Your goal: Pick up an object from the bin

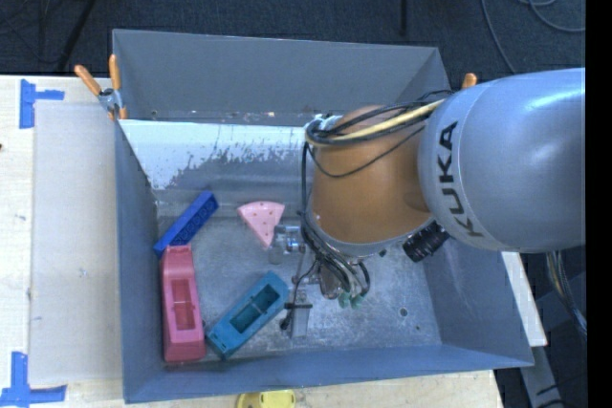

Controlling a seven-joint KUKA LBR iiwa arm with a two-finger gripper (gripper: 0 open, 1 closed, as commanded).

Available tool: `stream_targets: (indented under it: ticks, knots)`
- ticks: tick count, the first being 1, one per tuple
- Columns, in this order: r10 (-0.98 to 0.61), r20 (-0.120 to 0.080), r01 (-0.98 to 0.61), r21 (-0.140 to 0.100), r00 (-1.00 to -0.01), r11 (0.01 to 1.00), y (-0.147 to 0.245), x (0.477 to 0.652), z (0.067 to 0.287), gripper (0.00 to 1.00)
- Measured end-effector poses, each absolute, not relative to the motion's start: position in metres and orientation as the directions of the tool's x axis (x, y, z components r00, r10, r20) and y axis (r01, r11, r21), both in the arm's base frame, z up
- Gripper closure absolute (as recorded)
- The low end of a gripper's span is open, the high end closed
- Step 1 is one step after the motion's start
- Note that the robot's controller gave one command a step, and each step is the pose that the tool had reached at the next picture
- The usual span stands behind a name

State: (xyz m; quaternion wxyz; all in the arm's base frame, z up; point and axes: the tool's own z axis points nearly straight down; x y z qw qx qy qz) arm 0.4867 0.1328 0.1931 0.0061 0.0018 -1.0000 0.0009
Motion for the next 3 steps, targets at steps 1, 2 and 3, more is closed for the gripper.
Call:
stream_targets:
  ticks: [1, 2, 3]
  knots:
    - [0.002, 0.004, 0.002, 0.0, -1.0, 1.0, 0.132, 0.489, 0.197, 0.0]
    - [-0.099, -0.003, -0.099, 0.0, -0.995, 0.995, 0.137, 0.494, 0.176, 0.0]
    - [-0.485, 0.003, -0.485, 0.001, -0.875, 0.875, 0.152, 0.5, 0.147, 0.0]
